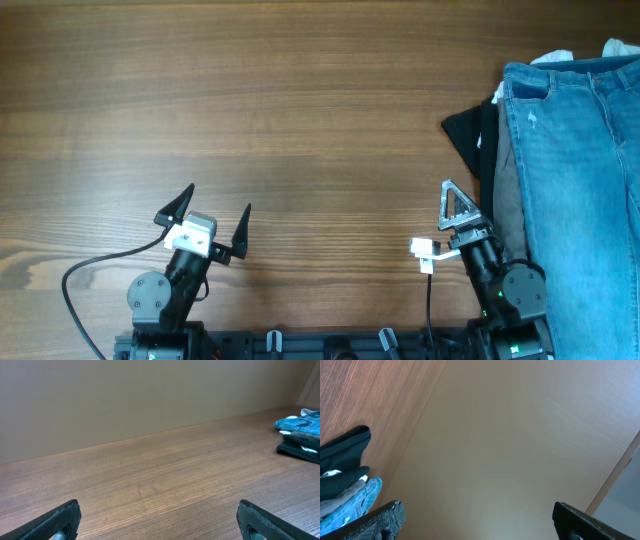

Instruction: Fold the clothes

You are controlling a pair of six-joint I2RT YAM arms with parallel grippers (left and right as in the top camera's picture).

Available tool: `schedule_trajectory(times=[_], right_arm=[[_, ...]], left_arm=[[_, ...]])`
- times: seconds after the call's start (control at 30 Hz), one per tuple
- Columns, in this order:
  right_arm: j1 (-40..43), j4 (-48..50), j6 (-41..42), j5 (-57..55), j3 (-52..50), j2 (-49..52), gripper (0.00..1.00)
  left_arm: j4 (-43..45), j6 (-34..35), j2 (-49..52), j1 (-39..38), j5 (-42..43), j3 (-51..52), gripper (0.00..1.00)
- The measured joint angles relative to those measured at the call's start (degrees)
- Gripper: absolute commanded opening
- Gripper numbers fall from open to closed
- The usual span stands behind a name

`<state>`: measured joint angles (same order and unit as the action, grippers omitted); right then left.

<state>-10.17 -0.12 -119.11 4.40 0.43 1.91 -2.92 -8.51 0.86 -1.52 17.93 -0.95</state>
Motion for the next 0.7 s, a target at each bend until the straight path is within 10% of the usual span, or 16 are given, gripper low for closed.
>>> schedule_trajectory(times=[0.5, 0.7], right_arm=[[0.00, 1.25, 22.36, 10.64, 0.00, 10.88, 1.00], [0.00, 1.46, 15.13, 14.71, 0.02, 22.05, 1.00]], left_arm=[[0.00, 0.00, 0.02, 0.00, 0.00, 0.04, 1.00], [0.00, 0.00, 0.02, 0.00, 0.00, 0.04, 1.00]])
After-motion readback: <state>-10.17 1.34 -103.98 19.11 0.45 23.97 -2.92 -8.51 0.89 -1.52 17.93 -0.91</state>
